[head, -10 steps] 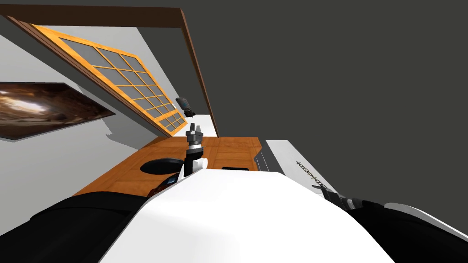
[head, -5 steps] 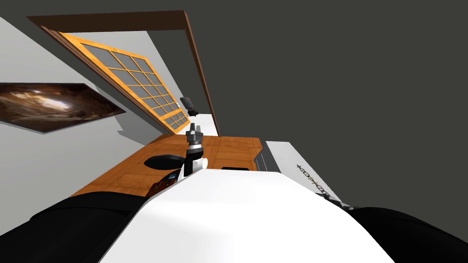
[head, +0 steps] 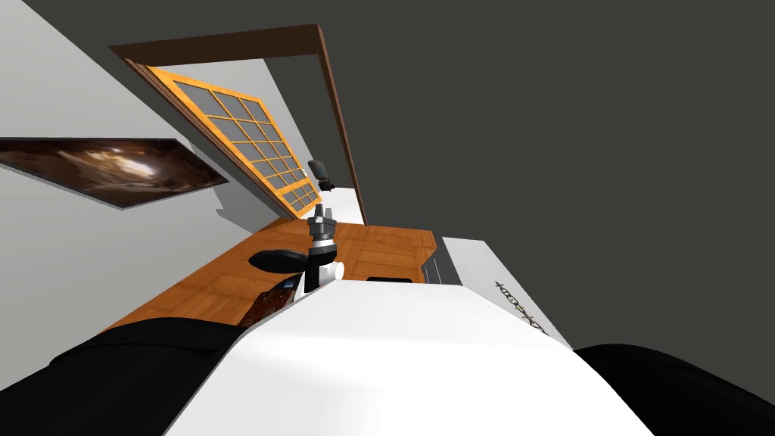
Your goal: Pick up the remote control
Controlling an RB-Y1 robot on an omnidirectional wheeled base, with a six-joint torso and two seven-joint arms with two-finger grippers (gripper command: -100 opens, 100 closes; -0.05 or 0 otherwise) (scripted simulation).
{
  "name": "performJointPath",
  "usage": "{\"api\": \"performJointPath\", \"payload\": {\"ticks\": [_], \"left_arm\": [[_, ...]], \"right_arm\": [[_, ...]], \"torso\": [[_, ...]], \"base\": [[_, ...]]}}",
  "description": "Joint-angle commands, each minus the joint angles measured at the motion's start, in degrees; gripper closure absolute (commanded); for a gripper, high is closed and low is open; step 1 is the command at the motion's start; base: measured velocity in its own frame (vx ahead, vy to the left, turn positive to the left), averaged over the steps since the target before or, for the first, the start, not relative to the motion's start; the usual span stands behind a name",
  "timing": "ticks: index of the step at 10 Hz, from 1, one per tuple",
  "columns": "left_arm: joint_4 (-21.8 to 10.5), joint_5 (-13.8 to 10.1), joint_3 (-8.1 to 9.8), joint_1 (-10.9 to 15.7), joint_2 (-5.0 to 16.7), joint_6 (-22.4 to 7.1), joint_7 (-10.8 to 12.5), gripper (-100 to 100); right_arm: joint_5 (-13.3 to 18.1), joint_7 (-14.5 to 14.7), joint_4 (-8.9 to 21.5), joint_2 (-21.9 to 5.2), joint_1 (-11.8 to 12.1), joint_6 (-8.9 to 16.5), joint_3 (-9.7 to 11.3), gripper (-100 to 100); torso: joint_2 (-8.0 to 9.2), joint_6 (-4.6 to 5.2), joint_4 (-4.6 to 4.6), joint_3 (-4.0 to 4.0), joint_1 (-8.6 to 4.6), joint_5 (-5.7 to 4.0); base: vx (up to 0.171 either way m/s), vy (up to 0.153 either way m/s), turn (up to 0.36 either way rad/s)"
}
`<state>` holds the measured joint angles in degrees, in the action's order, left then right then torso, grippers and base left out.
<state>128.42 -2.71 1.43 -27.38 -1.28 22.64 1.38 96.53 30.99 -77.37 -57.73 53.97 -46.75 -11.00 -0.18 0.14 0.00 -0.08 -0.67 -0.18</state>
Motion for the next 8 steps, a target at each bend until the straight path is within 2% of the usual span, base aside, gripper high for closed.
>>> {"api": "performJointPath", "payload": {"ticks": [1, 2, 3, 4, 5, 6, 8], "left_arm": [[0.00, 0.00, 0.00, 0.00, 0.00, 0.00, 0.00, 0], [0.00, 0.00, 0.00, 0.00, 0.00, 0.00, 0.00, 0], [0.00, 0.00, 0.00, 0.00, 0.00, 0.00, 0.00, 0], [0.00, 0.00, 0.00, 0.00, 0.00, 0.00, 0.00, 0], [0.00, 0.00, 0.00, 0.00, -0.01, 0.00, 0.00, 0], [0.00, 0.00, -0.02, 0.03, -0.01, 0.00, 0.00, 0], [0.00, 0.00, -0.01, 0.02, -0.01, 0.00, 0.00, 0]], "right_arm": [[1.91, -0.48, -0.87, 1.77, 0.36, 1.66, 2.13, -100], [2.23, -0.57, -1.00, 3.04, 0.18, 2.11, 3.24, -100], [2.30, -1.37, -1.70, 1.98, 0.41, 1.60, 2.50, -100], [2.41, -1.63, -1.88, 2.10, 0.47, 1.77, 2.63, 0], [2.98, -4.22, -0.22, 1.99, -1.93, 1.25, 3.39, -100], [2.98, -4.22, -0.22, 1.99, -1.93, 1.25, 3.39, -100], [3.55, -6.82, 1.43, 1.90, -4.32, 0.75, 4.16, -100]], "torso": [[0.00, 0.00, 0.00, 0.00, 0.00, 0.00], [-0.02, -0.01, 0.00, -0.01, 0.03, 0.00], [-0.02, 0.01, -0.01, -0.01, 0.08, 0.01], [-0.01, 0.01, 0.00, -0.01, 0.16, 0.04], [0.02, 0.01, 0.00, 0.01, 0.22, 0.06], [0.34, -0.09, 0.06, 0.18, 0.31, 0.07], [0.55, 0.01, 0.12, 0.31, 0.25, 0.06]], "base": [[0.018, -0.054, 0.107], [0.020, -0.043, 0.085], [0.009, -0.018, 0.012], [0.000, 0.000, 0.000], [-0.125, 0.028, 0.336], [-0.151, 0.016, 0.138], [-0.151, 0.009, 0.140]]}}
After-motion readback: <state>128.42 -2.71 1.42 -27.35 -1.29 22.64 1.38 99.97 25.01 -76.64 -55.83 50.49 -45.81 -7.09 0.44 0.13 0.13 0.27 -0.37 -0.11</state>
